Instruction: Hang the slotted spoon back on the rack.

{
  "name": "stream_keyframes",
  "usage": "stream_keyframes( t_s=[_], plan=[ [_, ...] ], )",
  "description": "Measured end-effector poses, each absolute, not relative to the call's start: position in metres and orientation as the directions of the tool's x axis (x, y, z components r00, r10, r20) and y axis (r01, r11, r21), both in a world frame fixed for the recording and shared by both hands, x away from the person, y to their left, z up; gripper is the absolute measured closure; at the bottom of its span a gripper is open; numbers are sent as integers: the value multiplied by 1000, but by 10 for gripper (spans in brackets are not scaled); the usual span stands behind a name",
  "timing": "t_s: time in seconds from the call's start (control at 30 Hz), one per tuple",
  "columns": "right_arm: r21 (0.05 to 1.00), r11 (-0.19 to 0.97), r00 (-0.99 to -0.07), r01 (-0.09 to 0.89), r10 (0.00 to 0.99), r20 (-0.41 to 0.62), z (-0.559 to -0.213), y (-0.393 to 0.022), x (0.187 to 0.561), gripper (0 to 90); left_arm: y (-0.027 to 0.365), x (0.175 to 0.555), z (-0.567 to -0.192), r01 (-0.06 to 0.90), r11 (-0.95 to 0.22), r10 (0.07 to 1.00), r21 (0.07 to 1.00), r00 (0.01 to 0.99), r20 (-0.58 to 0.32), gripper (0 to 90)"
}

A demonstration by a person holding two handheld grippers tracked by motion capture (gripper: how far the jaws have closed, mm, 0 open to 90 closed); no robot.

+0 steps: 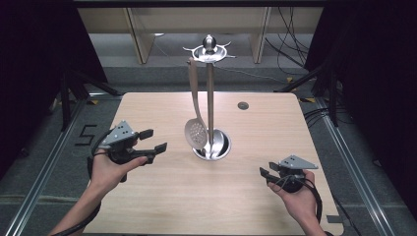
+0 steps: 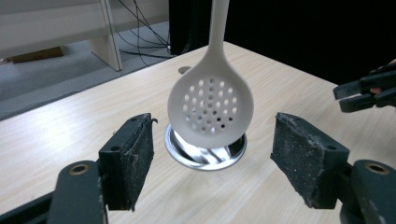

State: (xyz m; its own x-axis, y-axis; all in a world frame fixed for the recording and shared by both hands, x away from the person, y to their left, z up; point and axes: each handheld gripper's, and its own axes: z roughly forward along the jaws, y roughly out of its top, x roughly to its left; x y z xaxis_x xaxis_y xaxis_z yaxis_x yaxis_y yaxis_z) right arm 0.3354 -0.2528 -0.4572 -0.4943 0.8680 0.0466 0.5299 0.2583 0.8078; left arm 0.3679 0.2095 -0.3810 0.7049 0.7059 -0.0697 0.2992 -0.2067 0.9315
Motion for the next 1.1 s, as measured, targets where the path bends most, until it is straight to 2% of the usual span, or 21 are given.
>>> stream_keyframes(
  t_s=[0.5,0.8,0.87,0.93,0.97,1.03,1.1],
  plan=[
    [808,262,-497,528,867,43,-458,-253,336,557,223,358,-440,377,-196,739,905,663,-117,283],
    [808,265,-500,527,865,42,-458,-253,336,557,233,357,-463,401,-207,769,893,631,-105,291],
    [792,225,-481,568,871,98,-457,-249,333,557,236,357,-468,409,-210,771,888,628,-107,298],
    [790,239,-488,565,869,86,-457,-249,333,557,238,356,-473,421,-211,777,882,620,-110,303],
    [811,259,-506,524,861,52,-459,-251,336,557,238,356,-473,421,-211,777,882,620,-110,306],
    [794,242,-499,558,862,87,-457,-248,334,557,239,358,-475,431,-196,783,881,609,-124,311],
    [805,243,-505,541,859,80,-459,-248,335,557,239,358,-476,431,-196,784,881,609,-123,314]
  ],
)
